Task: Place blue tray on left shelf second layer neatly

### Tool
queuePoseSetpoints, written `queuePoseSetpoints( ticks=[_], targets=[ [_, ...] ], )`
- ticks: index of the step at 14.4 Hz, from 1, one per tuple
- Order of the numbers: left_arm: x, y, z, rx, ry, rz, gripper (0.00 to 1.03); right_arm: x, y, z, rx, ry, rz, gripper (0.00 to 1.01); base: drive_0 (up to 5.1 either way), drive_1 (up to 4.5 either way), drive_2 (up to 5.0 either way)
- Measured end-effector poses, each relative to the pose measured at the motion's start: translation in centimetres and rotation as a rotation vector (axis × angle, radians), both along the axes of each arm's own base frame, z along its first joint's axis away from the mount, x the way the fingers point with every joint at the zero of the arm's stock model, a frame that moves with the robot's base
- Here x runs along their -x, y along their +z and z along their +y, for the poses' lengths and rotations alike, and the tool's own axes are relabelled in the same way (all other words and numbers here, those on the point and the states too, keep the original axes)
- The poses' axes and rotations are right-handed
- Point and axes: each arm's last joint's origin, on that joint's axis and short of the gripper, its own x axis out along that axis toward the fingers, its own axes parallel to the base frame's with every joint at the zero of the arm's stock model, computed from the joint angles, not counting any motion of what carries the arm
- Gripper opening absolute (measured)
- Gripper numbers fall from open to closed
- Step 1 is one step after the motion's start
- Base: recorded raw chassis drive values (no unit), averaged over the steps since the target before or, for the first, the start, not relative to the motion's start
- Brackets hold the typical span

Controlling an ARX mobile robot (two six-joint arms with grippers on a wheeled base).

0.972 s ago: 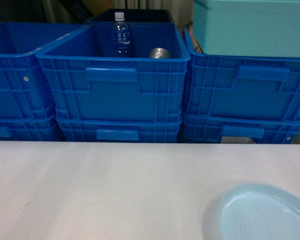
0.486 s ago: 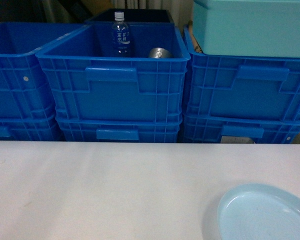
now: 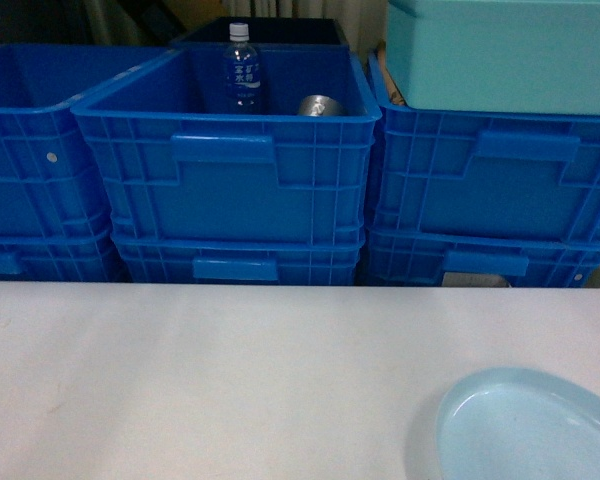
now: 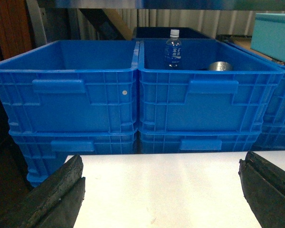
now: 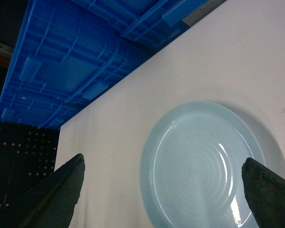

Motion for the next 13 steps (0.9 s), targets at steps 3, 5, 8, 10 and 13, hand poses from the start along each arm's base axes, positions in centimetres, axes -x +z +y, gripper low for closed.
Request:
queuePoseSetpoints(
  ticks=[3, 5, 8, 10, 13],
  targets=[
    [0.0, 0.0, 0.0, 0.000, 0.000, 0.000, 0.98, 0.7, -4.2, 0.1, 0.025, 0.003, 0.066, 0.98, 0.0, 0.00, 0.0],
    [0.0, 0.0, 0.0, 0.000, 0.000, 0.000, 0.98, 0.7, -5.1, 0.9, 0.079, 0.011, 0.077, 0.98, 0.0, 0.00, 0.0],
    [0.0, 0.0, 0.0, 0.000, 0.000, 0.000, 0.98, 0.7, -6.5, 0.7, 0.128, -0.013, 0.127, 0.98, 0.0, 0.00, 0.0],
    [0.0, 0.0, 0.0, 0.000, 0.000, 0.000, 0.98, 0.6, -7.1, 0.4, 0.144, -0.023, 0.139, 0.98, 0.0, 0.00, 0.0],
    [0.0, 0.0, 0.0, 0.000, 0.000, 0.000, 0.98, -0.2, -7.8, 1.5, 0.169, -0.006, 0.127, 0.98, 0.0, 0.00, 0.0]
  ],
)
